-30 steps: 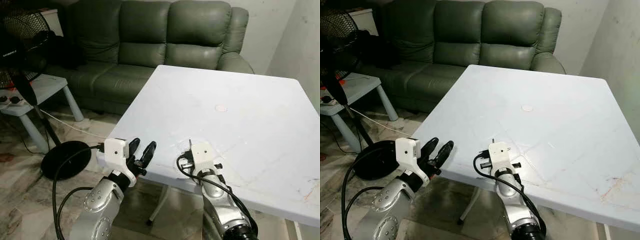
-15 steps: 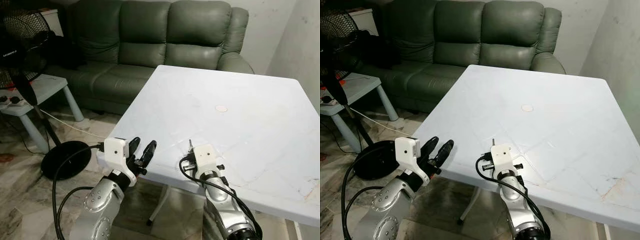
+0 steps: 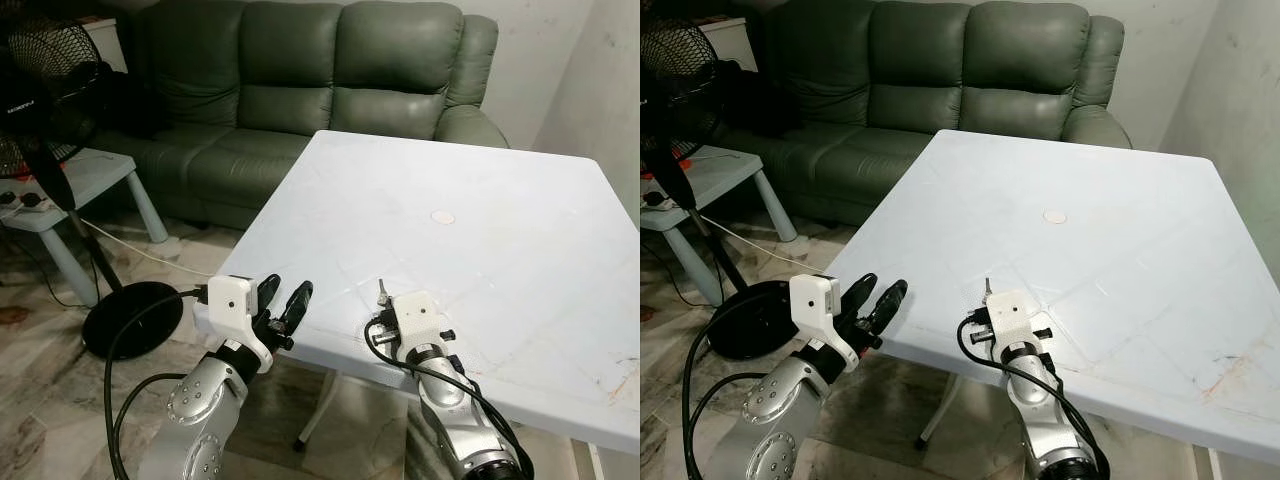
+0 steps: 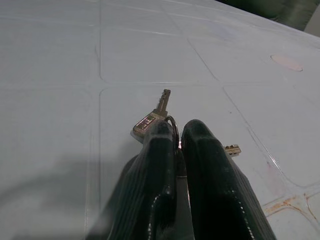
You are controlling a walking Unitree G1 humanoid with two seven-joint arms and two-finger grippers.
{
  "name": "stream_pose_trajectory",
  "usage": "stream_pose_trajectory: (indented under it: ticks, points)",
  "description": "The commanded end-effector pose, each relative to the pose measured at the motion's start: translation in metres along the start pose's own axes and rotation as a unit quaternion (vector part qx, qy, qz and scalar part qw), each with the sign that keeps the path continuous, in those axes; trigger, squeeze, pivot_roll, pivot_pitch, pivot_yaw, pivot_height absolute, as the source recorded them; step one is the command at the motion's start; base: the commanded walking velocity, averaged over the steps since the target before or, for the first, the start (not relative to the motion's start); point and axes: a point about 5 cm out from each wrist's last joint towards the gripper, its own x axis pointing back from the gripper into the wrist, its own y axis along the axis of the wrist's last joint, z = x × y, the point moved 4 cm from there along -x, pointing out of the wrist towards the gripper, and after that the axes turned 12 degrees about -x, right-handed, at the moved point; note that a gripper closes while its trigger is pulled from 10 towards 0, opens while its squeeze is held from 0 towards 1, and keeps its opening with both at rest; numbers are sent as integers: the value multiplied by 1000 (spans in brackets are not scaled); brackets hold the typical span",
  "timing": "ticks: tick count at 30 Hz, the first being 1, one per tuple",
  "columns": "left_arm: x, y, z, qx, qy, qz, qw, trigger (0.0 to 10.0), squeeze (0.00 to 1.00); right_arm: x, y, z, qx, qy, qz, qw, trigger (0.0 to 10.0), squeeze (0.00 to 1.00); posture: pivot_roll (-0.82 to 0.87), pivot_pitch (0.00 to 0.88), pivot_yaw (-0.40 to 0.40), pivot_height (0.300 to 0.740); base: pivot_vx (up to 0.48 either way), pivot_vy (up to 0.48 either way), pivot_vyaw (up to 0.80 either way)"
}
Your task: Hang keys on a hook
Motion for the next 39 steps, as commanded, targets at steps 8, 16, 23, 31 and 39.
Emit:
stream_pose_trajectory:
  ticks: [8, 16, 23, 31, 39]
  points:
    - [0, 5, 1, -3, 2, -8, 1000, 10000, 0, 5, -8, -8, -1, -2, 11, 1000, 4627, 0, 150, 0, 25, 740, 0, 0, 0]
    - [-1, 6, 1, -3, 2, -8, 1000, 10000, 0, 7, -10, -6, -3, -1, 11, 1000, 0, 0, 151, 0, 25, 740, 0, 0, 0]
    - [-1, 6, 1, -3, 3, -9, 1000, 10000, 0, 8, -11, -5, -6, 2, 14, 1000, 4588, 0, 151, 0, 26, 740, 0, 0, 0]
    - [-1, 6, 1, -2, 3, -10, 1000, 10000, 0, 6, -14, -7, -17, -2, 25, 1000, 10000, 686, 152, 0, 24, 740, 0, 0, 0]
    - [-1, 6, 1, -2, 3, -11, 1000, 10000, 0, 5, -11, -4, -12, 1, 21, 1000, 10000, 0, 153, 0, 24, 740, 0, 0, 0]
